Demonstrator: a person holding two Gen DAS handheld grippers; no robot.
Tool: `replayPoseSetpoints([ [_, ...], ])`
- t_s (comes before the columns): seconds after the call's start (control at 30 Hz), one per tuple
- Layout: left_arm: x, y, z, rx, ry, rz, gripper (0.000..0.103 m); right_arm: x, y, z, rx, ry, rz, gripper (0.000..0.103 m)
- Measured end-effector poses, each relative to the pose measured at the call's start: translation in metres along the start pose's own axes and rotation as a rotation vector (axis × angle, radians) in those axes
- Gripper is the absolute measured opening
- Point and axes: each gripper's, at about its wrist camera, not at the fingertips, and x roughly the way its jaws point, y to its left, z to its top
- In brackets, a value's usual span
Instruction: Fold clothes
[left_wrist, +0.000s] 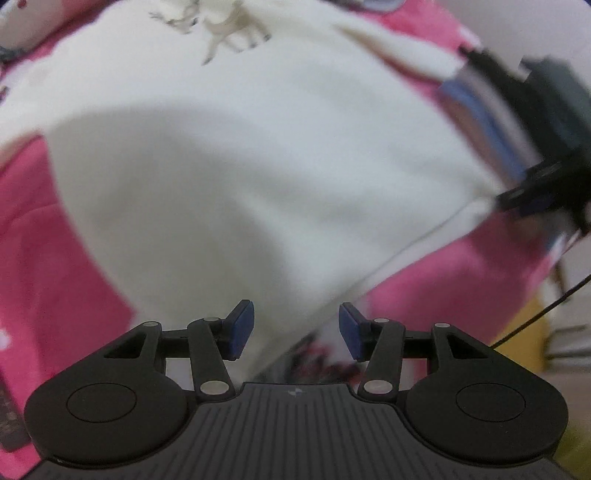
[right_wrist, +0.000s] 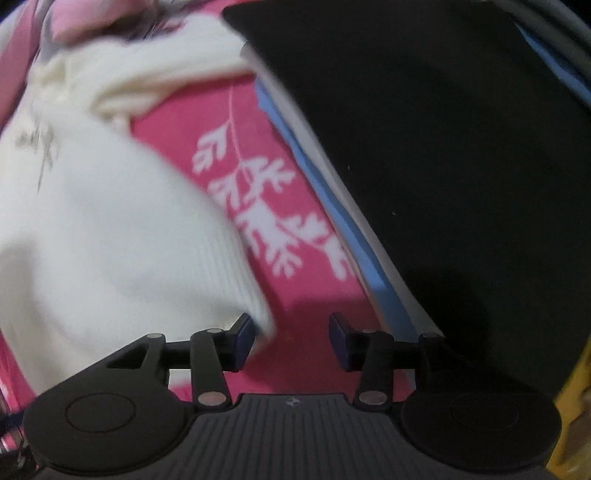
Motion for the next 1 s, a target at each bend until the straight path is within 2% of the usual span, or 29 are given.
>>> replayPoseSetpoints([
  [0.1, 0.007, -0.006, -0.009, 0.008, -0.021, 0.092, 0.051, -0.012, 0.016, -0.005, -0.149, 0.050, 0.013, 0.047],
  [0.17, 0.013, -0.012, -0.014, 0.009, -0.040, 0.148, 0.051, -0.020, 0.035, -0.006, -0.271, 0.070, 0.054, 0.047],
  [0.27, 0.026, -0.017, -0.022, 0.022, -0.054, 0.223, 0.049, -0.027, 0.085, -0.010, -0.491, 0.041, 0.144, 0.046],
  [0.33, 0.031, -0.020, -0.028, 0.036, -0.072, 0.248, 0.049, -0.025, 0.117, -0.009, -0.570, 0.010, 0.196, 0.046],
  [0.4, 0.029, -0.021, -0.036, 0.057, -0.092, 0.267, 0.049, -0.020, 0.139, -0.006, -0.566, 0.004, 0.243, 0.046],
  [0.57, 0.024, -0.017, -0.047, 0.008, -0.108, 0.267, 0.049, 0.012, 0.183, -0.002, -0.511, 0.039, 0.334, 0.046],
  [0.7, 0.030, -0.016, -0.046, -0.014, -0.149, 0.271, 0.027, 0.041, 0.199, -0.008, -0.439, 0.098, 0.363, 0.046],
  [0.8, 0.026, -0.007, -0.052, -0.037, -0.179, 0.251, 0.023, 0.049, 0.201, -0.008, -0.395, 0.124, 0.355, 0.046],
  [0.93, 0.020, -0.004, -0.053, -0.068, -0.229, 0.249, 0.021, 0.048, 0.200, -0.009, -0.415, 0.121, 0.329, 0.045],
  [1.0, 0.015, -0.002, -0.054, -0.097, -0.265, 0.249, 0.009, 0.047, 0.200, -0.008, -0.415, 0.124, 0.319, 0.045],
])
